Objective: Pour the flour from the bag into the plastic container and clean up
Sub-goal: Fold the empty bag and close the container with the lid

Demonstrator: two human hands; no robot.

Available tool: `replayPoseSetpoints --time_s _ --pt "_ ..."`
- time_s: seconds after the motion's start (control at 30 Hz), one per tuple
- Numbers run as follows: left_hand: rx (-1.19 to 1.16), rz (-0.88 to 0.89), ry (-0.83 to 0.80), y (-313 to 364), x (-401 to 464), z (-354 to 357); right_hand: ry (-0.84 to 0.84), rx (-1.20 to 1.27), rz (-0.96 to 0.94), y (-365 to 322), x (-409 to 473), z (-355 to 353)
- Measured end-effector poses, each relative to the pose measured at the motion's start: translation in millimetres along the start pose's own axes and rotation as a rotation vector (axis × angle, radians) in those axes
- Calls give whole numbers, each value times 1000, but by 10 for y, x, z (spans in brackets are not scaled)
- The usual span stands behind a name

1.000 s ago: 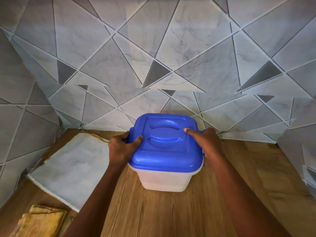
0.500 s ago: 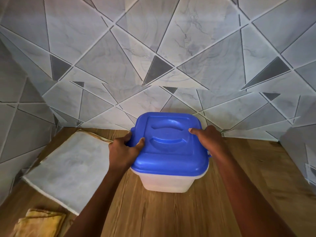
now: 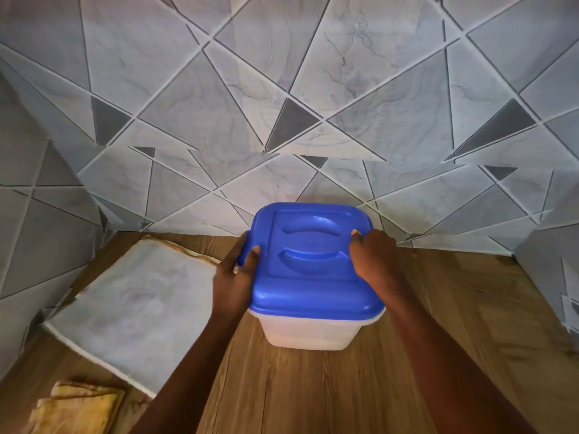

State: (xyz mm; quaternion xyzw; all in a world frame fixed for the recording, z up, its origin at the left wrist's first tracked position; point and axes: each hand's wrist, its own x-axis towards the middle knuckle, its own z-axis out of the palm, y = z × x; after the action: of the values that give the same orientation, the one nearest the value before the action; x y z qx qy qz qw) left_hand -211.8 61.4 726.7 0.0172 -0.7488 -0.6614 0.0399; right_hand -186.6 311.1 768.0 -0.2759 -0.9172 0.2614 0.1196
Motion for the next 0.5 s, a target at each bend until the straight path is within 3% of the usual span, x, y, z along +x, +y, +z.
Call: replayPoseSetpoints --time_s 0.07,0.13,0.2,0.27,0.43,0.5 --pt "-381 -234 -101 -47 68 45 -7 21 25 18 12 16" --pt "-672 -435 -344 -55 108 64 3 41 55 22 23 12" --pt "-894 -481 -517 -72 118 86 -5 51 85 9 14 3" --pt "-962 -415 -581 -83 130 75 -13 52 106 -3 6 -8" --pt "-604 -521 -261 -138 211 -28 -17 96 143 -17 -27 -38" --pt "-406 -513 -52 -116 203 -82 -20 100 146 -16 -33 -37"
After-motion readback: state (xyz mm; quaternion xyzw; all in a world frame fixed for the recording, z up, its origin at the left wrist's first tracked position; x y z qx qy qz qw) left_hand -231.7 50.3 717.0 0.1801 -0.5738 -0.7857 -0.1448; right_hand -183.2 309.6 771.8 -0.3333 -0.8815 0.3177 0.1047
